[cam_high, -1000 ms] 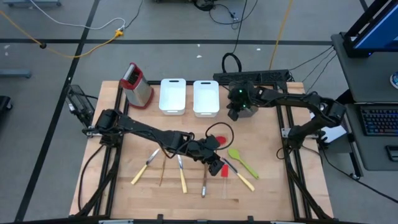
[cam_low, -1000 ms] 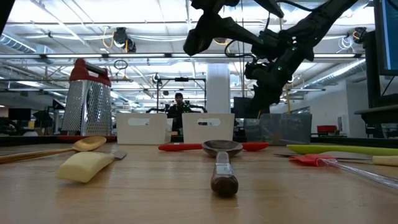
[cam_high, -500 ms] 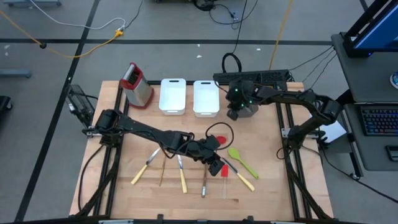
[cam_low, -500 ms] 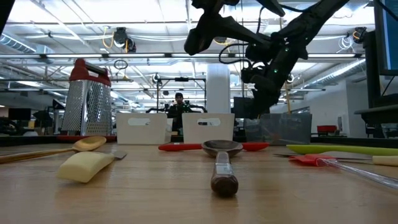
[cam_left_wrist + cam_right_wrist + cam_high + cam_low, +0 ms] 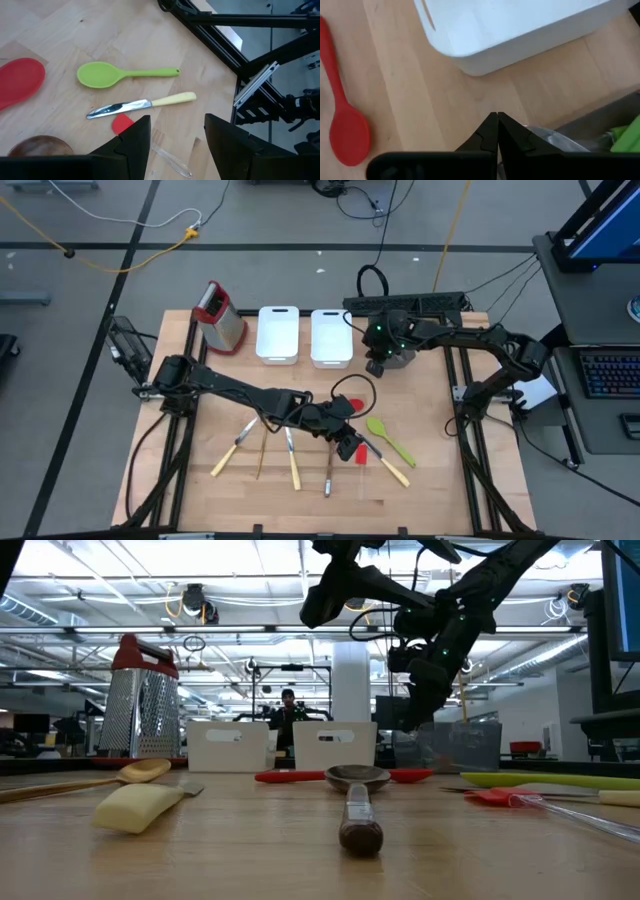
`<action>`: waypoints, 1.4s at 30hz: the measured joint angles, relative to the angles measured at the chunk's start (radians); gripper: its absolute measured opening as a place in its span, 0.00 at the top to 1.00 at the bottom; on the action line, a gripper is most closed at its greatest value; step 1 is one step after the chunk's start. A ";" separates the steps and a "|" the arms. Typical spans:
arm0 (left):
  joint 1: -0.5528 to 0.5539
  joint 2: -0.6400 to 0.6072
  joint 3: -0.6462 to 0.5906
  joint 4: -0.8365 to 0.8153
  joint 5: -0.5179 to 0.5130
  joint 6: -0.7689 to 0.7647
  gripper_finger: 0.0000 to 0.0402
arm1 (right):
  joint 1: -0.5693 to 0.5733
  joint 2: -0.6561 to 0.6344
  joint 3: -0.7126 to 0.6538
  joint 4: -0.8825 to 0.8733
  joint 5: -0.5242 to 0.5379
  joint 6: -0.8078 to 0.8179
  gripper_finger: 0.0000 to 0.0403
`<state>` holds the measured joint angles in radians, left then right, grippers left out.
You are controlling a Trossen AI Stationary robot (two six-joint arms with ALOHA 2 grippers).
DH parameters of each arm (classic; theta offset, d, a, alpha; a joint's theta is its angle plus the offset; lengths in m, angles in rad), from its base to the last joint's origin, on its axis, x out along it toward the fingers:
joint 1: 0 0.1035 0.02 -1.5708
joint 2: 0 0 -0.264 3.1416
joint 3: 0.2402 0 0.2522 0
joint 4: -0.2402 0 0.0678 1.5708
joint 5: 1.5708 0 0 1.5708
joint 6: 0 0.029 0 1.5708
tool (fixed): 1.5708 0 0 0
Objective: Pick & Place Kitchen Items
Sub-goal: Put the orange silicone spatula into the black bin, then put the red silicone spatula into the black bin
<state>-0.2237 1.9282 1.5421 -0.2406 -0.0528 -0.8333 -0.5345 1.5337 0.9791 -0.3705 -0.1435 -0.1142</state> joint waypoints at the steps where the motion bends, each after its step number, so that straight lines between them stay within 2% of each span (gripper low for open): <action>1: 0.000 0.000 0.000 0.001 0.000 0.000 0.52 | 0.001 0.000 0.000 -0.006 0.014 -0.002 1.00; 7: 0.005 0.000 0.000 0.009 0.000 0.009 0.52 | -0.003 0.000 0.000 -0.027 0.114 -0.017 1.00; 14: 0.008 0.000 0.000 0.009 0.000 0.010 0.52 | -0.002 0.000 0.000 -0.019 0.122 -0.026 1.00; 19: 0.008 0.000 0.000 0.009 0.000 0.010 0.52 | -0.002 -0.007 0.011 -0.042 0.221 -0.026 1.00; 24: 0.008 0.000 0.000 0.007 0.001 0.013 0.52 | -0.002 -0.008 0.056 -0.069 0.274 -0.023 1.00; 30: 0.008 -0.001 0.000 0.003 0.002 0.019 0.52 | 0.010 -0.009 0.118 -0.169 0.273 -0.031 1.00; 34: 0.008 -0.001 0.000 -0.039 0.008 0.029 0.52 | 0.031 -0.068 0.126 -0.255 0.256 -0.030 1.00; 39: -0.002 -0.001 0.000 -0.101 0.006 0.059 0.52 | 0.086 -0.224 0.122 -0.384 0.081 0.036 1.00; 42: -0.015 -0.001 0.000 -0.119 0.006 0.082 0.52 | 0.154 -0.349 0.091 -0.401 0.060 0.087 1.00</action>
<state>-0.2387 1.9270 1.5421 -0.3592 -0.0466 -0.7515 -0.3803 1.1850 1.0698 -0.7719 -0.0839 -0.0272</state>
